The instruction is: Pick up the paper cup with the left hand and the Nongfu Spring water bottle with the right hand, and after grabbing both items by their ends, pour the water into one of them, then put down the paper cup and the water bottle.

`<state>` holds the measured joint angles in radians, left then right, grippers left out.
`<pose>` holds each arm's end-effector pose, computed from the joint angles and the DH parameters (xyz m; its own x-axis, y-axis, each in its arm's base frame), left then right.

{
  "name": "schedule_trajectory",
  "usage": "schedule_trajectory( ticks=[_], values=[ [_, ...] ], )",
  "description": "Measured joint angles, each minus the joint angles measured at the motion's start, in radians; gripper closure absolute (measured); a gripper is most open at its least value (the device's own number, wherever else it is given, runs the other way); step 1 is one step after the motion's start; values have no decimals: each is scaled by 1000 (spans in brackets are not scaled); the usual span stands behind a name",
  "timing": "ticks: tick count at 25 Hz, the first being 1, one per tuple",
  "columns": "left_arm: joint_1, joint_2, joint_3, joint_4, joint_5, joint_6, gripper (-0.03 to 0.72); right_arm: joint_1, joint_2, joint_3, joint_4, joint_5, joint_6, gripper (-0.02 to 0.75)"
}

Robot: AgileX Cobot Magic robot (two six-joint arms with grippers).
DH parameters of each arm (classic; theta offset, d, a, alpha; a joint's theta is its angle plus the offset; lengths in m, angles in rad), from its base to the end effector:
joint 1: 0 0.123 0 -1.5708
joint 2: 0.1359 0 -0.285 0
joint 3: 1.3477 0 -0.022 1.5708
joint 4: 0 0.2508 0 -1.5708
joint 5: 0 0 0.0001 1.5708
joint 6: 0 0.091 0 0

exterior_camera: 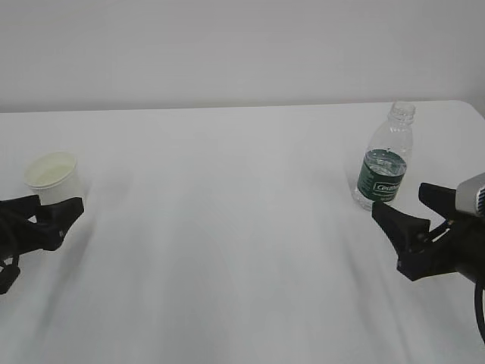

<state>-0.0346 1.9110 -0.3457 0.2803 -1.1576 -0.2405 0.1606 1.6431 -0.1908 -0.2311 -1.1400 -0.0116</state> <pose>0.2579 -0.0320 0.0996 -0.3604 -0.1086 -0.9265 0.2293 0.9524 -0.2008 0.2124 0.0536 0.1400 -0.1899 -0.1391 -0.9719 -0.3792 0.9235 -0.0581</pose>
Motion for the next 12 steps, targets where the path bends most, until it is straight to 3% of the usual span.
schedule_trajectory(
  ticks=[5, 12],
  values=[
    [0, -94, 4, 77, 1, -4, 112, 0, 0, 0, 78, 0, 12, 152],
    [0, -280, 5, -30, 1, -8, 113, 0, 0, -71, 111, 25, 26, 153]
  ],
)
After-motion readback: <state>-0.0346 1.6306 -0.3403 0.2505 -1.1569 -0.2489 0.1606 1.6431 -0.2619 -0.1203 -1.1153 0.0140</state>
